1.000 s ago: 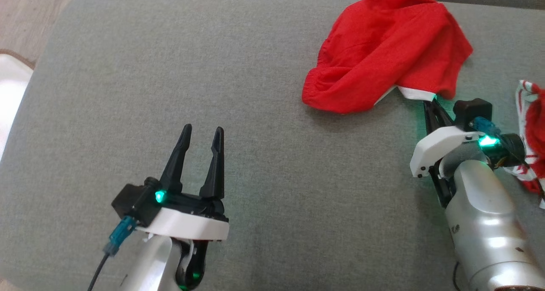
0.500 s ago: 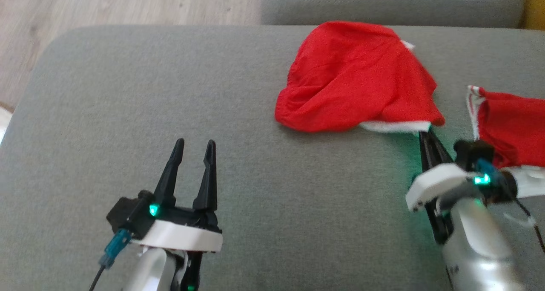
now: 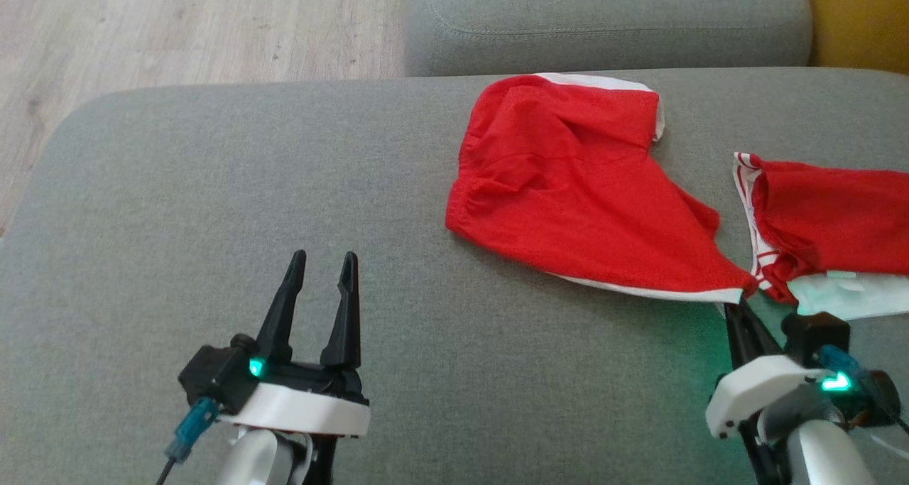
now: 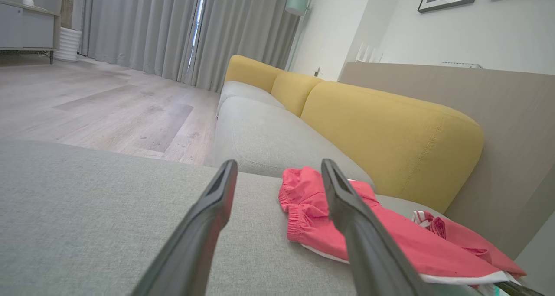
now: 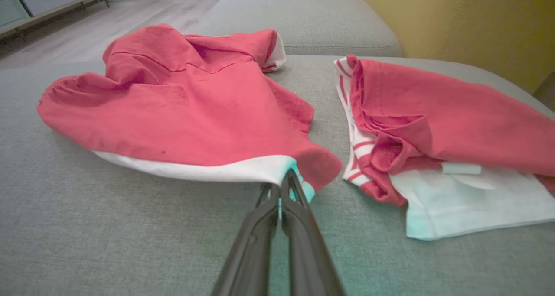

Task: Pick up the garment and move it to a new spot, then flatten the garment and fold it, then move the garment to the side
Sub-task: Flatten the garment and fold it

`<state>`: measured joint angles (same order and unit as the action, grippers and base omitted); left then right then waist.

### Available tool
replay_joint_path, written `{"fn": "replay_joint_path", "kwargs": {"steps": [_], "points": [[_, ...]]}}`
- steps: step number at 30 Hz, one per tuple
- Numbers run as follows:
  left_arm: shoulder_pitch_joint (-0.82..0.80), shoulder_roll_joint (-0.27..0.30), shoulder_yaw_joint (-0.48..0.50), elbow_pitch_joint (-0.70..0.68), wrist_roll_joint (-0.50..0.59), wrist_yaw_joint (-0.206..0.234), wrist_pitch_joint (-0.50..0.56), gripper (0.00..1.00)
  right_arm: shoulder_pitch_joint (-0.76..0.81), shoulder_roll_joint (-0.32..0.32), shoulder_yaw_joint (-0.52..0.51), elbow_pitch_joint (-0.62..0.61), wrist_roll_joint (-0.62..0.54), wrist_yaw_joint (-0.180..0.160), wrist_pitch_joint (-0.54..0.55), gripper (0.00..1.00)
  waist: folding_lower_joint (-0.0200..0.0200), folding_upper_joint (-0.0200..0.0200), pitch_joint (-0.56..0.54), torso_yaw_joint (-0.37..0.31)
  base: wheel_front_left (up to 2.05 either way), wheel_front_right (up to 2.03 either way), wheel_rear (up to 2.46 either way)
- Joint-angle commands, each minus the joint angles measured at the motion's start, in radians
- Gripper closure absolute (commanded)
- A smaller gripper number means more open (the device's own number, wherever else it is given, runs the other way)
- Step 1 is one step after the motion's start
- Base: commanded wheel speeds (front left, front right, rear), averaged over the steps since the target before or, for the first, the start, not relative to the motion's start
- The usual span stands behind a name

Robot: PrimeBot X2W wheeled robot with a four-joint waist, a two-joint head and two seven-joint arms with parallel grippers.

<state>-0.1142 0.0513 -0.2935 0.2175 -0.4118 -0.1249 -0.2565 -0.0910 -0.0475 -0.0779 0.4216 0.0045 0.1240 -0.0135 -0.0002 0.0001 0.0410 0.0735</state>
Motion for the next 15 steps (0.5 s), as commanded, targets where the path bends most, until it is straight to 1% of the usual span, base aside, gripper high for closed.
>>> {"fn": "replay_joint_path", "kwargs": {"steps": [1,7,11,15], "points": [[-0.028,0.001,0.026,-0.036,0.007,-0.006,-0.005,0.0,-0.025,-0.003,0.018,-0.063,-0.009,0.007,0.0,0.0,0.0002,-0.0001,0.001,0.005,0.0,0.0,0.0],[-0.025,0.001,0.024,-0.036,0.01,-0.006,-0.005,0.0,0.0,-0.003,0.05,-0.163,0.029,0.007,-0.011,0.0,0.0002,-0.0001,0.002,0.024,0.0,0.0,0.0],[-0.029,0.0,0.014,-0.035,0.011,-0.006,-0.005,0.0,0.015,-0.003,0.113,-0.225,0.072,0.007,-0.06,0.0,0.0002,-0.0001,0.007,0.043,0.0,0.0,0.0],[-0.034,0.0,0.008,-0.034,0.011,-0.006,-0.005,0.0,0.032,-0.003,0.204,-0.251,0.095,0.007,-0.088,0.0,0.0002,-0.0001,0.013,0.066,0.0,0.0,0.0]]}}
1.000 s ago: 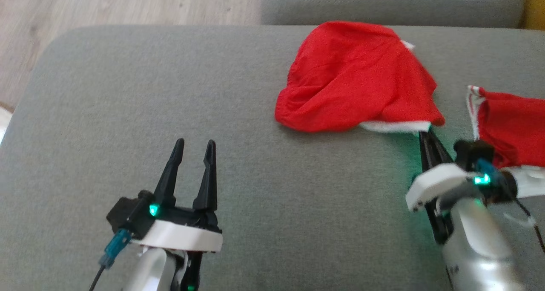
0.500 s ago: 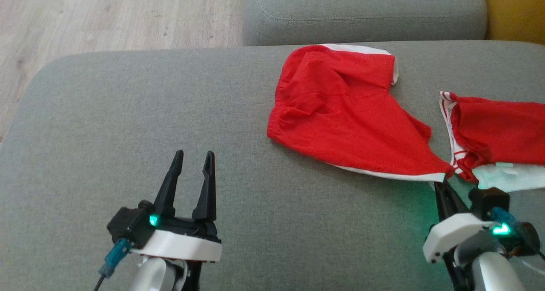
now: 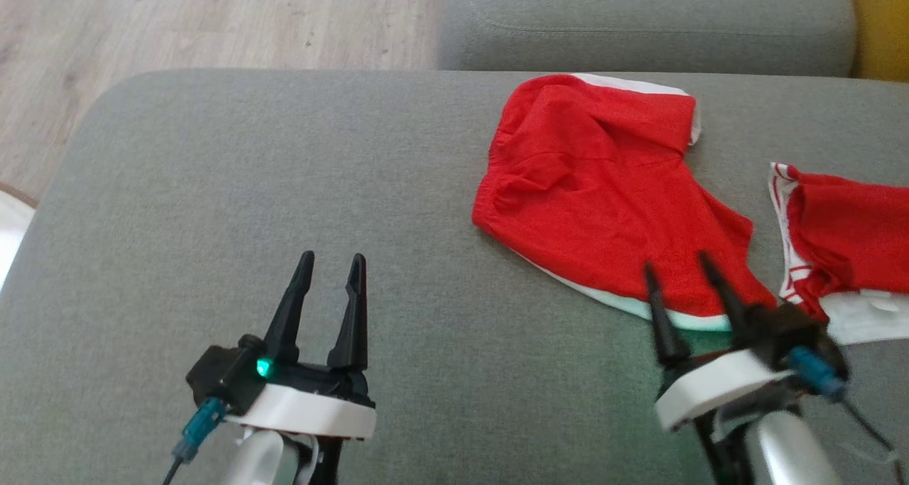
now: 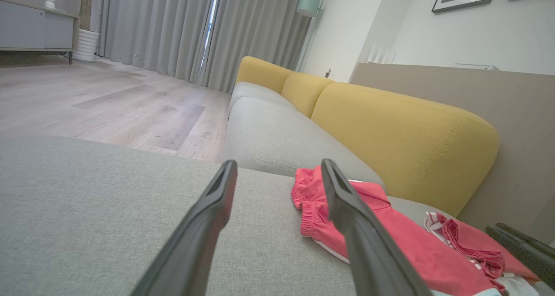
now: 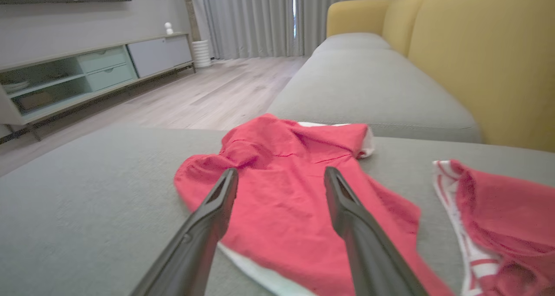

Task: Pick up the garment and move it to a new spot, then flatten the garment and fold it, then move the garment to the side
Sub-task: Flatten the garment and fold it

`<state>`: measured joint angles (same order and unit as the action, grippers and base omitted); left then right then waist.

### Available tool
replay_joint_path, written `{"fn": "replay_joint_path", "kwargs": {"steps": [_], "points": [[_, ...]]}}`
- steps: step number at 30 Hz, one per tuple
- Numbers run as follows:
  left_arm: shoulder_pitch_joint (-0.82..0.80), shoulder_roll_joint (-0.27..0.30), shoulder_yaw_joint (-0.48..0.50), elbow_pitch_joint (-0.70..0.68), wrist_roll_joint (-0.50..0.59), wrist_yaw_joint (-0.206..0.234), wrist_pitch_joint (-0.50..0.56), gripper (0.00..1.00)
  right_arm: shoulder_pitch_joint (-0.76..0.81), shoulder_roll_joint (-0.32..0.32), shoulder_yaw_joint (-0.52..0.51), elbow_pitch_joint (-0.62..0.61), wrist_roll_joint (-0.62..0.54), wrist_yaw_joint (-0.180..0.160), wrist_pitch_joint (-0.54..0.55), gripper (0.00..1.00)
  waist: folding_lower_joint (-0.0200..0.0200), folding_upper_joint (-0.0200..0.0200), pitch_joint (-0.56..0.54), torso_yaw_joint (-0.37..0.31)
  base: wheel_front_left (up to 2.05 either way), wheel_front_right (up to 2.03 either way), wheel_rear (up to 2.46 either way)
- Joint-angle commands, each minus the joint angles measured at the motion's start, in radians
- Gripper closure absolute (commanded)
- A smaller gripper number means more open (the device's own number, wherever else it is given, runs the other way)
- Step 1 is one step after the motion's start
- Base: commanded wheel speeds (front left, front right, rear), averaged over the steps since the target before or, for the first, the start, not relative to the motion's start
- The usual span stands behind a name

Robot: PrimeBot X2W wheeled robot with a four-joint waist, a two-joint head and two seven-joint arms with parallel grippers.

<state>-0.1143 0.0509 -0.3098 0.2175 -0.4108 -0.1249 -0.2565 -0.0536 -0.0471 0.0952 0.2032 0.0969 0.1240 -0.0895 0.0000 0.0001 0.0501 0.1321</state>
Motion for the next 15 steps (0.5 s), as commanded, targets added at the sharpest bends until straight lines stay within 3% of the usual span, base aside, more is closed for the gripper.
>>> {"fn": "replay_joint_path", "kwargs": {"steps": [1,8,15], "points": [[-0.035,0.001,0.023,-0.034,0.009,-0.006,-0.005,0.0,-0.005,-0.003,0.048,-0.031,0.003,0.007,-0.012,0.0,0.0,-0.0001,0.007,0.012,0.0,0.0,0.0],[-0.052,0.002,0.005,-0.033,0.005,-0.006,-0.005,0.0,-0.111,-0.003,0.176,0.044,-0.024,0.007,0.036,0.0,0.0,-0.0001,0.047,0.063,0.0,0.0,0.0],[-0.095,0.001,-0.035,-0.029,-0.014,-0.006,-0.005,0.0,-0.325,-0.003,0.229,0.264,-0.047,0.007,0.081,0.0,0.0,-0.0001,0.119,0.15,0.0,0.0,0.0]]}}
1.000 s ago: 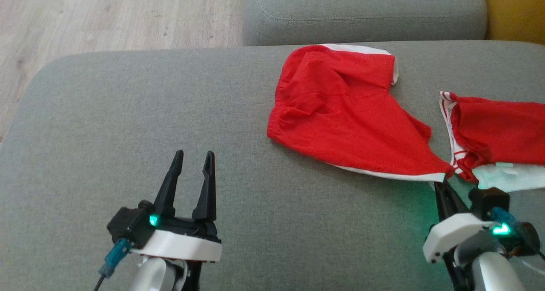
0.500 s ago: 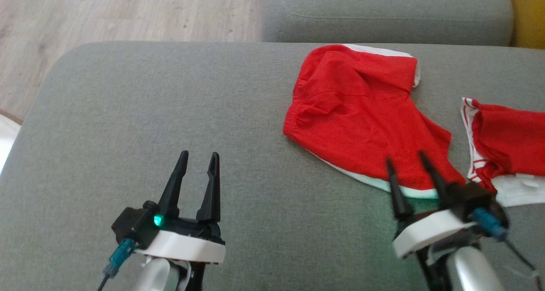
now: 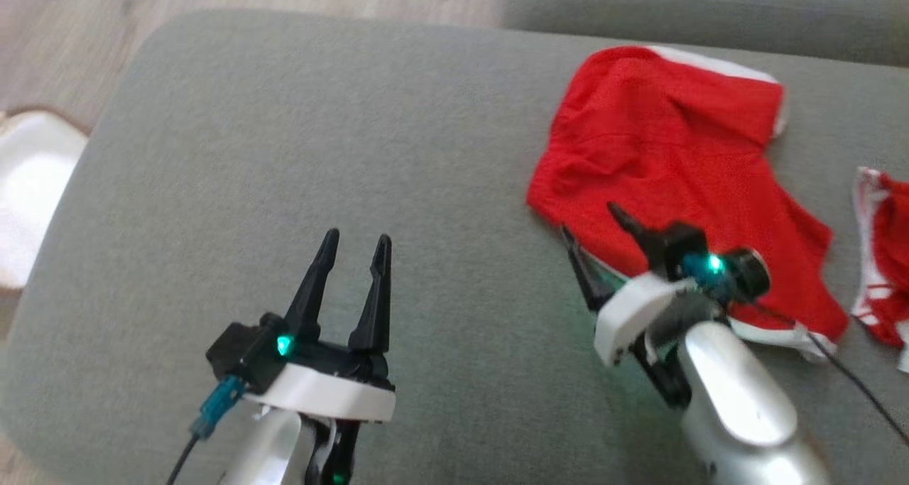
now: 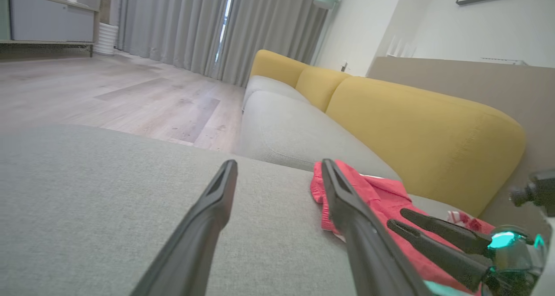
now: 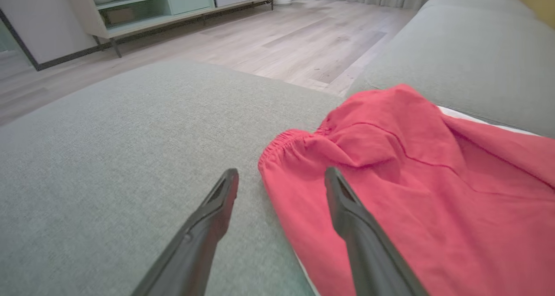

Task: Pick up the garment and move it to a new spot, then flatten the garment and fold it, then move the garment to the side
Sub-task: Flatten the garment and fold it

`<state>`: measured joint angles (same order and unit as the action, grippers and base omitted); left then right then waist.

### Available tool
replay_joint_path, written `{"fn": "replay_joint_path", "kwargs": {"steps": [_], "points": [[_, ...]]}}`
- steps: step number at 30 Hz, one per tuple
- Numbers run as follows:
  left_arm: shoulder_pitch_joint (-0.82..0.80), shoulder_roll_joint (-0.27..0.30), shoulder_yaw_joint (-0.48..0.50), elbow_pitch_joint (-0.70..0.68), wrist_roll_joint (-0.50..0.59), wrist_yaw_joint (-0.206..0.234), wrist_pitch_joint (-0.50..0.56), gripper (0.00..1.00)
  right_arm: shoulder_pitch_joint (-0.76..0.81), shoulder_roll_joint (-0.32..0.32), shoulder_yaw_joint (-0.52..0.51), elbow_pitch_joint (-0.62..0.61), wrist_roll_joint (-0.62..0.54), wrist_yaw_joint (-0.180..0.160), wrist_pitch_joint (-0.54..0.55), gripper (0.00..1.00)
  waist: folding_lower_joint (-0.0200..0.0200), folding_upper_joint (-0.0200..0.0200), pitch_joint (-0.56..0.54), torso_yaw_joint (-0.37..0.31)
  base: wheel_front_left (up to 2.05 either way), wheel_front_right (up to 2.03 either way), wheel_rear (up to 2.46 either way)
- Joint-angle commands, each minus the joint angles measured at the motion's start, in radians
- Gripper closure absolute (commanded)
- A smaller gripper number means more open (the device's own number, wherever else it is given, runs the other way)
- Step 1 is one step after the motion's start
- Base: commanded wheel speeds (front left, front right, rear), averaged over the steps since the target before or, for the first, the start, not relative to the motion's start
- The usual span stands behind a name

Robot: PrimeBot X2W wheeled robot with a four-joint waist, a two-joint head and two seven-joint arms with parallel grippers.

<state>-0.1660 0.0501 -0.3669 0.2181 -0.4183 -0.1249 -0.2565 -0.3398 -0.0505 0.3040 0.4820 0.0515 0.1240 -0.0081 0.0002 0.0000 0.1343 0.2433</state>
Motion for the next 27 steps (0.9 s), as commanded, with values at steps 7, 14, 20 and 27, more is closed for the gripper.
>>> {"fn": "replay_joint_path", "kwargs": {"steps": [7,14,20,27], "points": [[-0.068,0.001,0.011,-0.02,-0.024,-0.006,-0.005,0.0,-0.19,-0.001,-0.012,0.211,-0.054,0.007,0.0,0.0,-0.0002,0.0,0.069,0.102,0.0,0.0,0.0],[-0.075,0.001,0.016,-0.017,-0.027,-0.006,-0.005,0.0,-0.282,0.0,0.002,0.389,-0.019,0.007,-0.058,0.47,-0.0002,0.0,0.082,0.117,0.0,0.0,0.0],[-0.083,0.0,0.01,-0.016,-0.033,-0.006,-0.005,0.0,-0.314,0.0,0.142,0.417,0.139,0.007,-0.127,1.0,-0.0002,0.0,0.083,0.108,0.0,0.0,0.0],[-0.081,0.0,0.019,-0.008,-0.024,-0.006,-0.005,0.0,-0.294,0.0,0.414,0.277,0.445,0.007,-0.134,1.0,-0.0002,0.0,0.056,0.081,0.0,0.0,0.0]]}}
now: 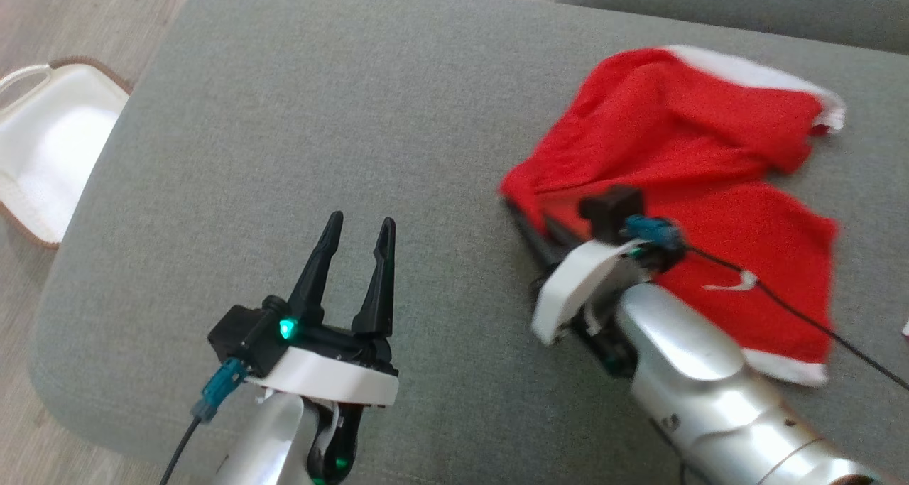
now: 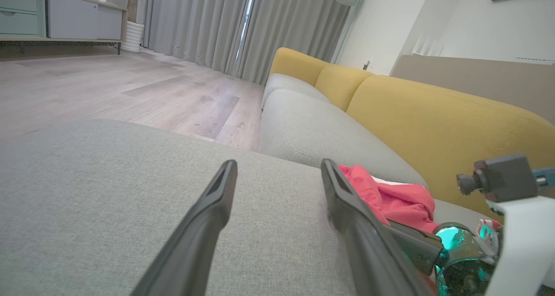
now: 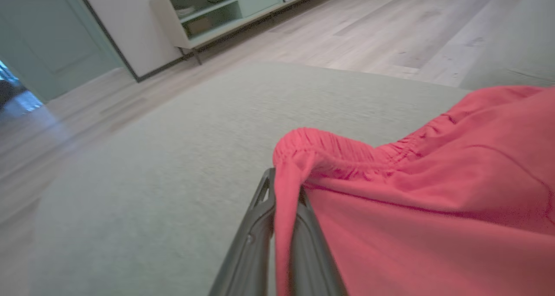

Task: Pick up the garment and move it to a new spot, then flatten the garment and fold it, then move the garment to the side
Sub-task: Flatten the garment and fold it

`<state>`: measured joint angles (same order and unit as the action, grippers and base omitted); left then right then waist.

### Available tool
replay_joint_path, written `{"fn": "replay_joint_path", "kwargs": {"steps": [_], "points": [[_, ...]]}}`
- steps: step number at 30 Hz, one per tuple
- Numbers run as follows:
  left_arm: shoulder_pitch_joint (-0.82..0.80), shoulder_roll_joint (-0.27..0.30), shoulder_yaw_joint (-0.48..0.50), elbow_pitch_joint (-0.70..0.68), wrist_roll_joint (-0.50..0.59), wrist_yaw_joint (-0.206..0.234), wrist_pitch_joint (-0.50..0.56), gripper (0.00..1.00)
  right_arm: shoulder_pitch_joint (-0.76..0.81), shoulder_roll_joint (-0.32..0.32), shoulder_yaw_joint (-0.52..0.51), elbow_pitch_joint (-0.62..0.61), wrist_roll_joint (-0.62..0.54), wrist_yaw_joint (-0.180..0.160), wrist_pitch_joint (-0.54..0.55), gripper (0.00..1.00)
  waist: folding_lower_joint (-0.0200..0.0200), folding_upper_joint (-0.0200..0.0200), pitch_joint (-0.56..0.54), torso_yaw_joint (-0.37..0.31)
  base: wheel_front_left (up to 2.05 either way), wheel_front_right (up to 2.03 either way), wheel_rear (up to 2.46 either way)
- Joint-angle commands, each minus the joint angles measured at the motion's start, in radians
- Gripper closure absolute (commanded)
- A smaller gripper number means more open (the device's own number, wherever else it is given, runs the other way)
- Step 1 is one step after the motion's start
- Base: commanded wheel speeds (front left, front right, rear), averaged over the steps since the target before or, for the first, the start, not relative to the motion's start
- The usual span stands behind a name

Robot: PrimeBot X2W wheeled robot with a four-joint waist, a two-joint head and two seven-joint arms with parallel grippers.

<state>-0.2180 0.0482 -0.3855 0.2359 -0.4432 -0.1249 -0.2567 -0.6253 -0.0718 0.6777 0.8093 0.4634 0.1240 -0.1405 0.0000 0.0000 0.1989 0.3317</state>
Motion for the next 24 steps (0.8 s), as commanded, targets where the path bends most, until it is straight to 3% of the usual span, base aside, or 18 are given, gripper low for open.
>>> {"fn": "replay_joint_path", "kwargs": {"steps": [1,7,12,24], "points": [[-0.027,0.002,0.038,-0.025,0.002,-0.006,-0.005,0.0,-0.004,0.021,0.081,-0.077,0.077,0.007,0.007,1.0,0.0,0.0,-0.013,-0.01,0.0,0.0,0.0],[-0.017,0.002,0.042,-0.026,0.008,-0.006,-0.005,0.0,0.009,0.005,0.242,-0.197,0.321,0.007,0.074,1.0,0.0,0.0,-0.028,-0.022,0.0,0.0,0.0],[-0.016,0.002,0.04,-0.034,0.01,-0.006,-0.005,0.0,-0.02,-0.037,0.266,-0.15,0.431,0.007,0.123,1.0,0.0,0.0,-0.015,-0.019,0.0,0.0,0.0],[-0.028,0.002,0.031,-0.033,-0.002,-0.006,-0.005,0.0,-0.11,-0.047,0.341,0.04,0.449,0.007,0.105,1.0,0.0,0.0,0.014,0.006,0.0,0.0,0.0]]}}
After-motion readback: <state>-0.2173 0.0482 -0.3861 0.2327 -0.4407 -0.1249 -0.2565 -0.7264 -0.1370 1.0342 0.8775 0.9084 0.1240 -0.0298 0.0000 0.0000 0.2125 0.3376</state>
